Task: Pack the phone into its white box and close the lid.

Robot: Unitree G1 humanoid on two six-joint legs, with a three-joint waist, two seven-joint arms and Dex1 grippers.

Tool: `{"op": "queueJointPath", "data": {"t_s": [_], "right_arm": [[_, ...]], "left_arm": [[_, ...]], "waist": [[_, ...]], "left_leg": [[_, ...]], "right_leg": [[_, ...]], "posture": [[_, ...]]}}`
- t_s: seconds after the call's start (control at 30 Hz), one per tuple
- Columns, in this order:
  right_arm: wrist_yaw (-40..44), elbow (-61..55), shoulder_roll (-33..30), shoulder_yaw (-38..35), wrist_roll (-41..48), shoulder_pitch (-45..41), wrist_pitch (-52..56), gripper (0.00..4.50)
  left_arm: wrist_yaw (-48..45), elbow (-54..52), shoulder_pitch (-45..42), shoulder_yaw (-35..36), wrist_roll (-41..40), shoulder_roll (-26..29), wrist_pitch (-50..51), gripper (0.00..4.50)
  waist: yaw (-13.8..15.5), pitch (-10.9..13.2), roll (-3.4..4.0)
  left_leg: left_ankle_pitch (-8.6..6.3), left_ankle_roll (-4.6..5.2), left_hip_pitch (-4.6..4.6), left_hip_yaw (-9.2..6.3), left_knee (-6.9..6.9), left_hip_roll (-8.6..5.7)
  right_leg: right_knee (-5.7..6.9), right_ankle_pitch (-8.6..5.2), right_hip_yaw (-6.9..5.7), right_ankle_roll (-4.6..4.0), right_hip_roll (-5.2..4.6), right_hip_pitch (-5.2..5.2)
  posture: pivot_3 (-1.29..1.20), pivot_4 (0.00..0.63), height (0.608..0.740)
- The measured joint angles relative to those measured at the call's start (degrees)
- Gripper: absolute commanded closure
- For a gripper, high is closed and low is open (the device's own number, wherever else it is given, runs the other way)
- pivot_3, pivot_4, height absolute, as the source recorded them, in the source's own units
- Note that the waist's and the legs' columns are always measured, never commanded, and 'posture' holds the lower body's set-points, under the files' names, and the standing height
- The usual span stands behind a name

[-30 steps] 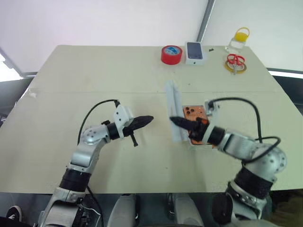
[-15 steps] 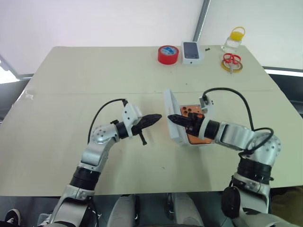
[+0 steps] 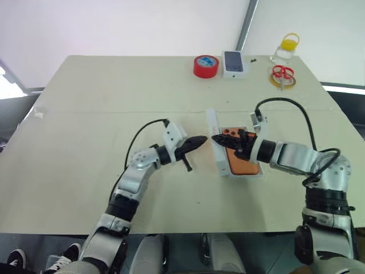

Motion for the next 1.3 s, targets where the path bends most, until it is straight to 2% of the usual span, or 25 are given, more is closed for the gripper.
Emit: {"op": "queueJointPath", "data": {"t_s": [0.13, 0.4, 0.53, 0.7, 0.8, 0.9, 1.03, 1.13, 1.3], "right_arm": [[2.4, 0.9, -2.8, 0.4, -1.9, 1.4, -1.1, 1.72], [20.3, 0.0, -16.6, 0.8, -18.8, 3.3, -3.9, 1.72], [30.8, -0.5, -23.0, 5.6, -32.5, 6.6, -9.8, 1.72], [37.5, -0.7, -22.3, 6.9, -42.4, 6.8, -16.9, 1.72], [38.2, -0.6, -20.7, 7.2, -47.5, 6.1, -21.2, 1.72], [39.0, -0.5, -18.9, 7.8, -53.5, 5.7, -27.0, 2.57], [41.6, -1.7, -19.0, 12.0, -65.1, 7.3, -37.2, 4.47], [43.2, -2.8, -18.0, 14.9, -70.0, 9.3, -40.0, 4.47], [44.5, -2.8, -16.6, 15.6, -73.2, 9.8, -40.6, 4.47]], "left_arm": [[-0.5, 3.2, -1.6, -0.4, 0.5, -1.8, -0.9, 4.5], [-1.1, 7.6, -4.7, -2.1, 1.9, -5.6, -3.6, 4.5], [-1.0, 8.6, -4.8, -2.4, 2.1, -6.2, -3.9, 4.5], [-1.1, 7.4, -4.3, -1.9, 1.9, -4.1, -3.3, 4.5], [-0.5, 6.0, -3.6, -0.2, 1.6, -2.3, -2.4, 4.5], [2.5, 6.8, -4.6, 2.0, 1.7, -1.5, -1.7, 4.5], [6.8, 12.5, -9.3, 3.6, 3.6, -0.5, 0.1, 4.5], [7.9, 18.2, -11.3, 2.3, 6.2, -1.2, 0.5, 4.5], [8.6, 27.7, -15.3, 0.8, 9.3, -3.6, -0.1, 4.5]], "waist": [[0.1, 0.0, 0.0], [0.1, 0.0, -0.05], [-0.1, 0.0, -0.03], [-0.1, 0.0, -0.03], [0.0, 0.0, -0.03], [0.2, 0.0, -0.03], [0.2, 0.0, -0.04], [0.1, 0.0, -0.04], [0.2, 0.1, -0.05]], "left_leg": [[0.0, 0.0, -0.05, 0.0, 0.0, 0.01], [-0.02, 0.03, -0.04, 0.0, 0.02, 0.0], [-0.04, 0.06, -0.04, 0.04, 0.01, 0.03], [-0.04, 0.06, -0.04, 0.03, 0.01, 0.26], [-0.04, 0.06, -0.05, 0.03, 0.01, 0.31], [-0.04, 0.06, -0.06, 0.02, 0.02, 0.31], [-0.04, 0.06, -0.06, 0.04, 0.02, 0.27], [-0.05, 0.08, -0.06, 0.05, 0.01, 0.27], [-0.05, 0.07, -0.05, 0.03, 0.02, 0.27]], "right_leg": [[-0.02, 0.0, -0.01, 0.0, 0.0, -0.04], [-0.08, -0.03, -0.02, 0.01, 0.0, 0.0], [-0.09, -0.05, -0.01, 0.04, 0.03, -0.05], [-0.08, -0.04, -0.01, 0.04, 0.25, -0.08], [-0.08, -0.03, 0.0, 0.03, 0.31, -0.1], [-0.08, -0.03, 0.0, 0.03, 0.32, -0.09], [-0.11, -0.03, 0.0, 0.04, 0.31, -0.07], [-0.15, -0.02, 0.0, 0.05, 0.31, -0.07], [-0.13, 0.0, -0.03, -0.03, 0.3, -0.07]], "posture": [[0.0, 0.15, 0.739], [0.0, 0.15, 0.739], [0.0, 0.15, 0.739], [0.0, 0.15, 0.739], [0.0, 0.15, 0.739], [0.0, 0.15, 0.739], [0.0, 0.15, 0.739], [0.0, 0.15, 0.739], [0.0, 0.15, 0.739]]}}
